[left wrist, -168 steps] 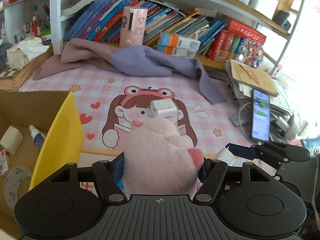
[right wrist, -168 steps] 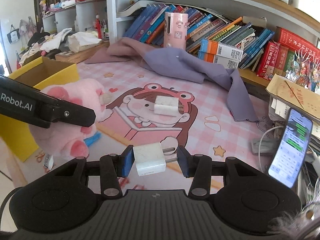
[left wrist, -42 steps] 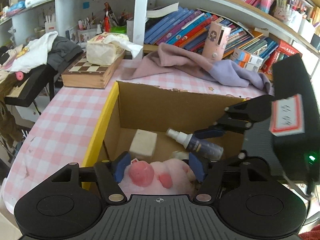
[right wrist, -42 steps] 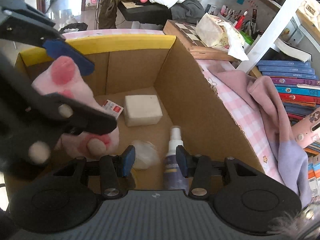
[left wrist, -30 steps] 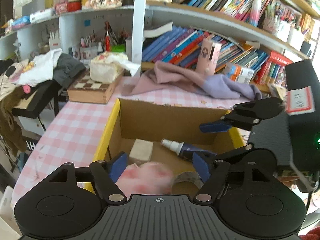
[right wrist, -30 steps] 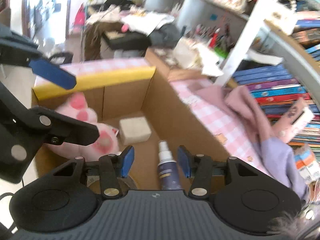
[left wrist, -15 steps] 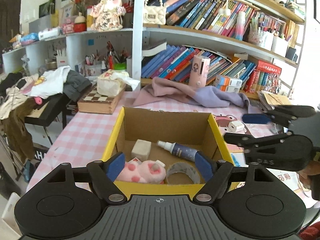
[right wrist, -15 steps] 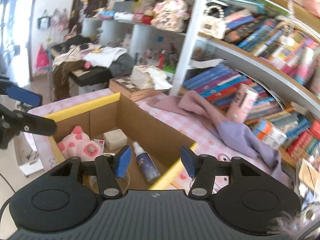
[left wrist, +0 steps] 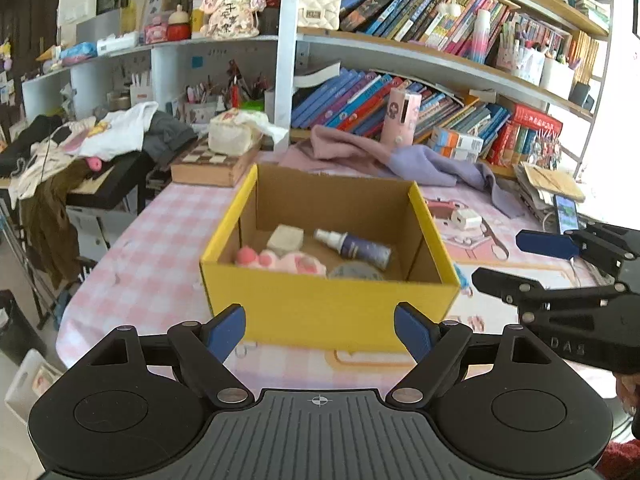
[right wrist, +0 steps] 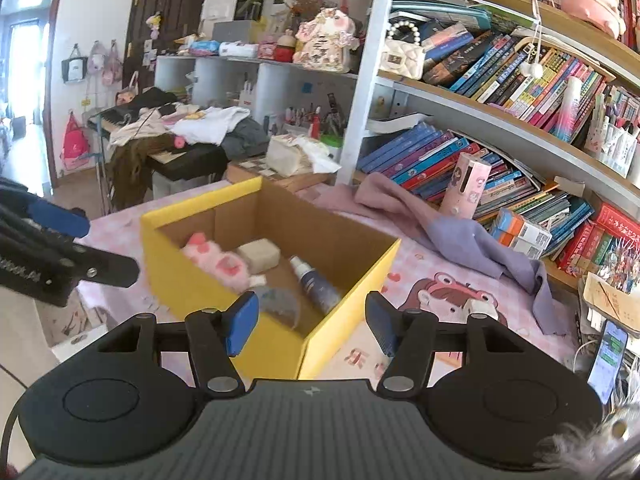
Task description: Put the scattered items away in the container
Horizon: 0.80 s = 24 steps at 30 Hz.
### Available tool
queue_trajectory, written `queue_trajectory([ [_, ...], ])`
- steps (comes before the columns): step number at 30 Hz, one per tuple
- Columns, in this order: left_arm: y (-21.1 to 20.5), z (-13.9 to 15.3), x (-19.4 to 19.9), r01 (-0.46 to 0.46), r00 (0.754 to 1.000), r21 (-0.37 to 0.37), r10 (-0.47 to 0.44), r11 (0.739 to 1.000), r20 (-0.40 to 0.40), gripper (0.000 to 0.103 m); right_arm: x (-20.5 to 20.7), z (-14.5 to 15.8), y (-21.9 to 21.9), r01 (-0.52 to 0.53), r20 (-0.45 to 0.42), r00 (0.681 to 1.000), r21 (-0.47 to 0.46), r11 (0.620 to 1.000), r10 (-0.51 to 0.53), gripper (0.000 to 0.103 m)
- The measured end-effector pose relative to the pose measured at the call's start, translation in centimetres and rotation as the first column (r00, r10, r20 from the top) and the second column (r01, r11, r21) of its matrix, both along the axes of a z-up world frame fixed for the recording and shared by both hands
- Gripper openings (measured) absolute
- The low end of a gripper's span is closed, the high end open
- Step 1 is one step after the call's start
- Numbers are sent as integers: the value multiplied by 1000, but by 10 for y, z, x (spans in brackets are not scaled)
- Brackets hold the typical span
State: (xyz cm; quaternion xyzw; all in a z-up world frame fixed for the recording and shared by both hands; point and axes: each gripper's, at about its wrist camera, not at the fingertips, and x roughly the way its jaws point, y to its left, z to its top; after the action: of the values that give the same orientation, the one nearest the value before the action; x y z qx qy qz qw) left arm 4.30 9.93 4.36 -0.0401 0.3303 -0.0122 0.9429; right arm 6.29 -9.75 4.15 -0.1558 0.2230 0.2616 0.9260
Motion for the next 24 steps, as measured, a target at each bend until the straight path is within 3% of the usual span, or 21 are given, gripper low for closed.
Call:
queue_trajectory([
  [6, -3, -17, -22, -4, 999, -8, 3, 1000, -46, 83, -32, -22, -1, -43, -49, 998, -27, 999, 42, 60],
  [11, -7, -26, -38, 3, 997, -7, -3, 1000, -71, 83, -49, -29, 1, -15, -76, 997, -1, 1000, 15, 60],
  [17, -5, -28, -51, -12, 998, -12, 11, 1000, -70, 83, -61, -35, -3, 14, -103, 995, 0, 1000, -14, 67],
  [19, -7, -30, -54, -8, 997, -14, 7, 1000, -77, 84, -65, -35, -5, 28, -94, 995, 0, 1000, -27, 76],
  [24, -14, -36, -57, 28, 995, -13, -29, 1000, -96, 86, -71, -41, -14, 75, -118, 990, -21, 997, -77, 78],
])
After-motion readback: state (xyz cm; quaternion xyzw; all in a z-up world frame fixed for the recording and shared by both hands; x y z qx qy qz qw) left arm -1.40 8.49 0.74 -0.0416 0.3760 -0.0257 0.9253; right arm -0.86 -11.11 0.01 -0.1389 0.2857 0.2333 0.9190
